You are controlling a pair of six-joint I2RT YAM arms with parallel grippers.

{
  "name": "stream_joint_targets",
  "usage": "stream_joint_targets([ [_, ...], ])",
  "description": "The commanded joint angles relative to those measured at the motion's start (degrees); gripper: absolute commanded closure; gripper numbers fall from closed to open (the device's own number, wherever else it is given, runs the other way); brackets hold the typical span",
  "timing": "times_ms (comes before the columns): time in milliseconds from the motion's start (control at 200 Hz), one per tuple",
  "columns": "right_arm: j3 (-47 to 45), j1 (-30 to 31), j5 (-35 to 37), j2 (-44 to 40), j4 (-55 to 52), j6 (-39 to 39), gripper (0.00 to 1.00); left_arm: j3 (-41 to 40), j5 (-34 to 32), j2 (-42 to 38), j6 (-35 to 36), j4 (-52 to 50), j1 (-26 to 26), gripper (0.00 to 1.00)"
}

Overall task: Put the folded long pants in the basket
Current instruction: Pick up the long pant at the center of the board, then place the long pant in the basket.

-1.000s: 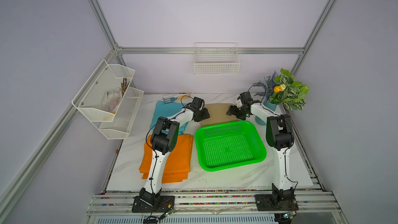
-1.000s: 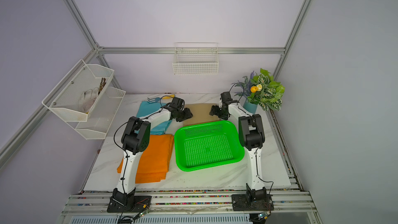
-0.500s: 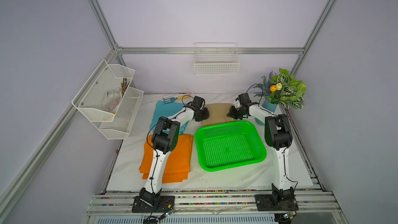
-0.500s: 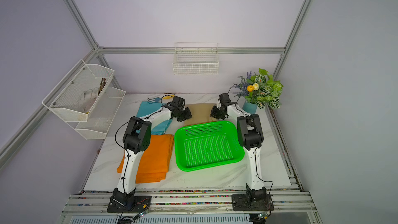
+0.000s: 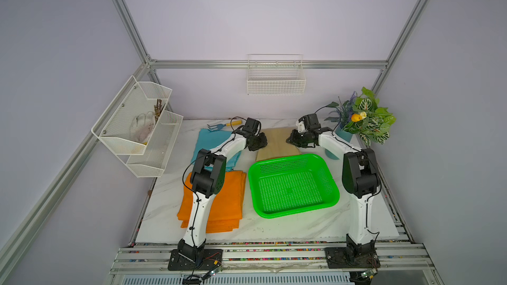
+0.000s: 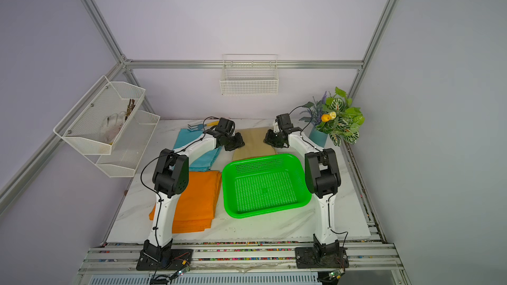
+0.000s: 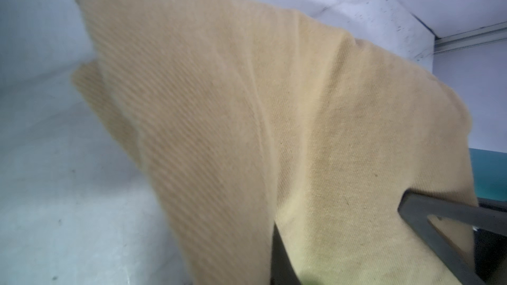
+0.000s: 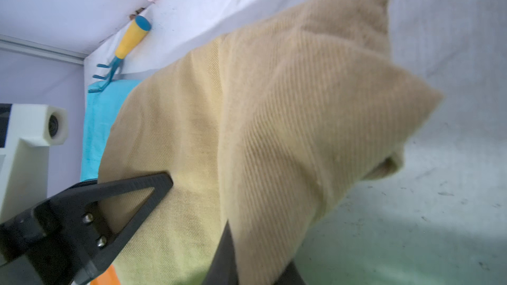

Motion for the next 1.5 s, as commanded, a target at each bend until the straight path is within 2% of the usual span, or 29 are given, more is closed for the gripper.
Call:
stream_joint_targets([
  [0,3.8,0.5,-1.9,-3.8,0.2,-0.8,1.00,0.9,0.7,-7.3,-0.2,4.7,-0.7,1.00],
  [215,9.0,1.3,-1.7,-2.8,-2.7,-1.9,1.00,0.1,-0.8,-11.4,-0.3,7.3,0.1,1.00],
  [575,14.6,2.5,-0.7,-6.1,-6.1,-3.1,1.00,-0.3,-0.9,-17.0,0.5,7.7,1.5,1.00],
  [780,16.8,3.7,1.1,-8.3,-8.9,-5.7,1.00,-3.9,-2.2,-22.7,1.4,9.0,1.5,1.00],
  [900,17.2,4.1,2.0,-9.9,-11.5,-7.0,1.00,-5.9,-0.9,-25.2,0.6,9.3,1.5,1.00],
  [1040,14.8,4.2,2.2,-14.0,-13.8,-8.2,1.00,-8.9,1.2,-28.1,-1.4,9.3,0.4,1.00],
  [1160,10.3,4.2,3.0,-19.5,-16.5,-10.2,1.00,-13.9,1.0,-31.8,-1.6,9.4,-2.4,1.00],
  [1325,1.7,4.2,2.7,-27.1,-21.6,-12.0,1.00,-22.0,0.9,-37.4,-3.8,8.8,-7.0,1.00],
  [1495,-8.9,4.2,3.0,-36.4,-24.6,-11.5,1.00,-28.3,1.5,-41.7,-2.4,4.0,-11.2,1.00],
])
